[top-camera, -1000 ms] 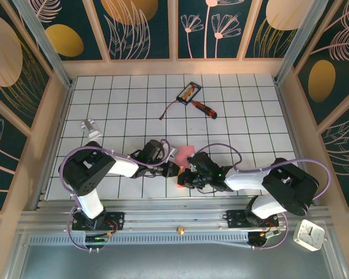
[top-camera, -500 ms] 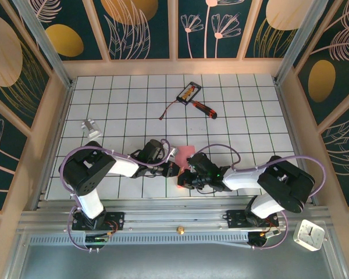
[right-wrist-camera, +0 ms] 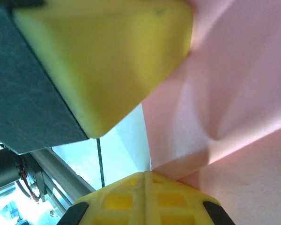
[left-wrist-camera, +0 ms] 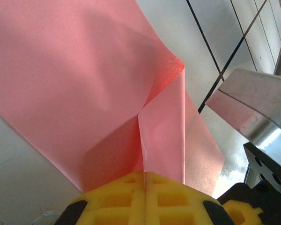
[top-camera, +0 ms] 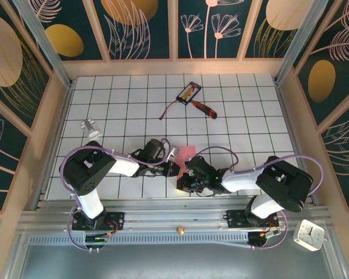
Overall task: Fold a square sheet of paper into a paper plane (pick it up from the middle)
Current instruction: Fold the triangle at the bottom-center of the table.
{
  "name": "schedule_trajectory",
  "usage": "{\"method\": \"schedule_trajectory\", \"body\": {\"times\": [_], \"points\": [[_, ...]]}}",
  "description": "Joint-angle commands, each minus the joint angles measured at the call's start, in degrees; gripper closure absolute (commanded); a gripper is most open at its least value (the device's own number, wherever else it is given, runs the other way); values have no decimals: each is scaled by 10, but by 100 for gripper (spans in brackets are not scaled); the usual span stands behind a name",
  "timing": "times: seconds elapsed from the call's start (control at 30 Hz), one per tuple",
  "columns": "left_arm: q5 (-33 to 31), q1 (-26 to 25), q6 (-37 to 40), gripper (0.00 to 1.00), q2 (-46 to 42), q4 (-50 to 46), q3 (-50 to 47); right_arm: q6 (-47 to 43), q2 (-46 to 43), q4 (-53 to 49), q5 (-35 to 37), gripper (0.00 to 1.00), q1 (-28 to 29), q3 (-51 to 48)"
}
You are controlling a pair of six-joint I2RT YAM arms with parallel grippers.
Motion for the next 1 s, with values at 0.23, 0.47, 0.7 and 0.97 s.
{"method": "schedule_trajectory", "body": {"times": [0.23,0.47,0.7,0.97], "points": [[-86,-2,11,100,54,-77,-4,4,-31,-36,-2,100,10,-14],[-85,-2,14,100,56,-78,-5,-11,-93,-19,-11,100,-46,6],[-84,-2,15,100,53,-79,-6,-27,-47,-16,-17,100,-65,18],[-84,-2,15,100,51,-79,-7,-40,-13,-6,-14,100,-73,13]]}}
